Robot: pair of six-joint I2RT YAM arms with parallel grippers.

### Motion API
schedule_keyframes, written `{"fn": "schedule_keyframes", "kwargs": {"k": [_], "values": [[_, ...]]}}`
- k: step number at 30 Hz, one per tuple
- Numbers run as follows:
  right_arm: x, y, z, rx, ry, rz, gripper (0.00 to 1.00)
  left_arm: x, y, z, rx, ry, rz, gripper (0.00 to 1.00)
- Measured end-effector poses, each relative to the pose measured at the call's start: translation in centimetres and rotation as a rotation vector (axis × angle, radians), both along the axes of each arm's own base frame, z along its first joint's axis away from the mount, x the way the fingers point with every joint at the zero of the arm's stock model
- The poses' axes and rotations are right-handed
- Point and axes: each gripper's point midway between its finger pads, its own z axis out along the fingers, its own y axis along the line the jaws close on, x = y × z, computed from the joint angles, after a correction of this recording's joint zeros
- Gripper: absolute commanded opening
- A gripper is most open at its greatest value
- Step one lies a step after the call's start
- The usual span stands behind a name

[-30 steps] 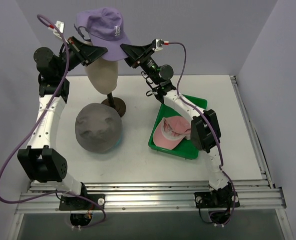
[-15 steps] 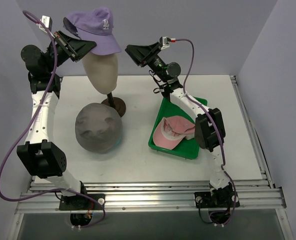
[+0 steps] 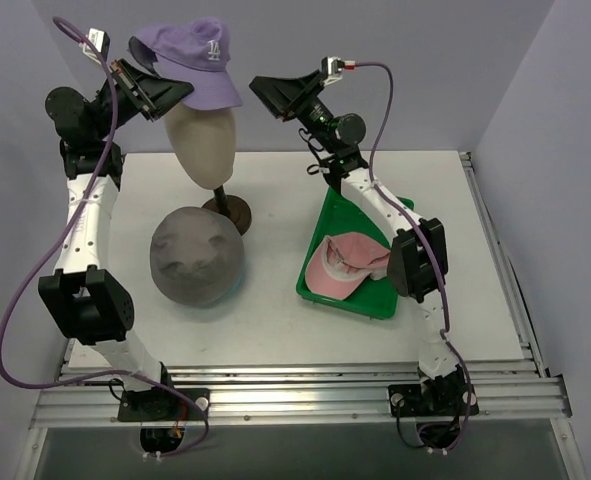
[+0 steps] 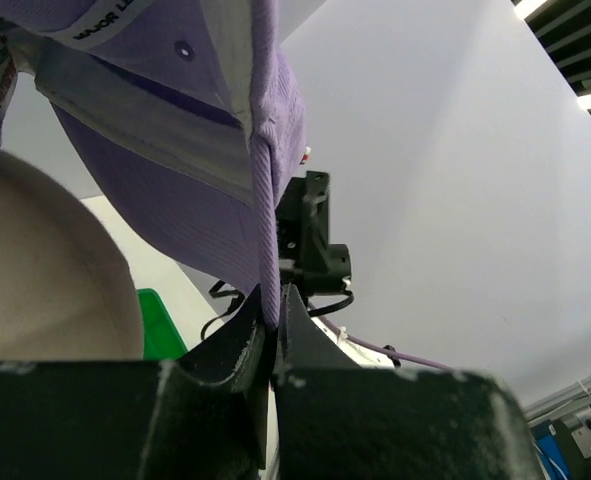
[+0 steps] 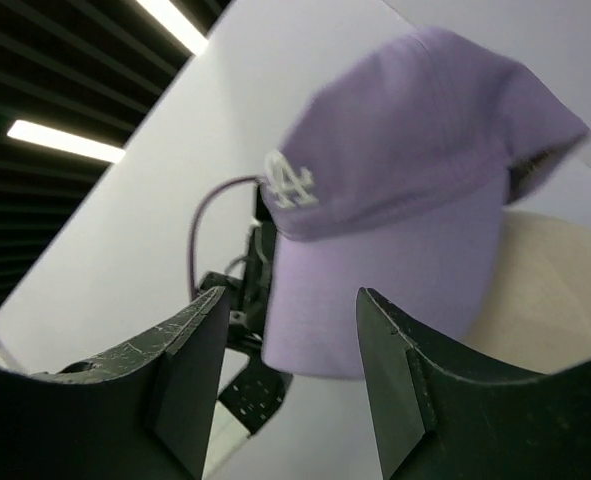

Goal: Stack the hats

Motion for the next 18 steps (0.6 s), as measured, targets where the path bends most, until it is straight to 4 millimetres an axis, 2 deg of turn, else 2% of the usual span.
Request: {"fn": "schedule_keyframes", "kwargs": {"k": [5, 9, 13, 18], "values": [[0.7, 2.7, -4.3, -0.145, 0.034, -0.024, 0.49, 1.1, 0.1, 1.6, -0.011, -0.048, -0.055, 0.02], [1.4, 3.9, -7.1, -0.253, 0.050, -0.054, 0.50, 2.0, 0.6, 2.1, 0.001, -0.054, -0.056, 0.02], [1.7, 4.1, -7.9, -0.313, 0.040, -0.084, 0.50, 1.7, 1.0, 2.5, 0.012, -0.075, -0.057, 0.02], [1.7, 3.7, -7.6, -0.339, 0.015, -0.104, 0.50, 1.4, 1.3, 2.5, -0.013, -0.091, -0.095, 0.02]]}}
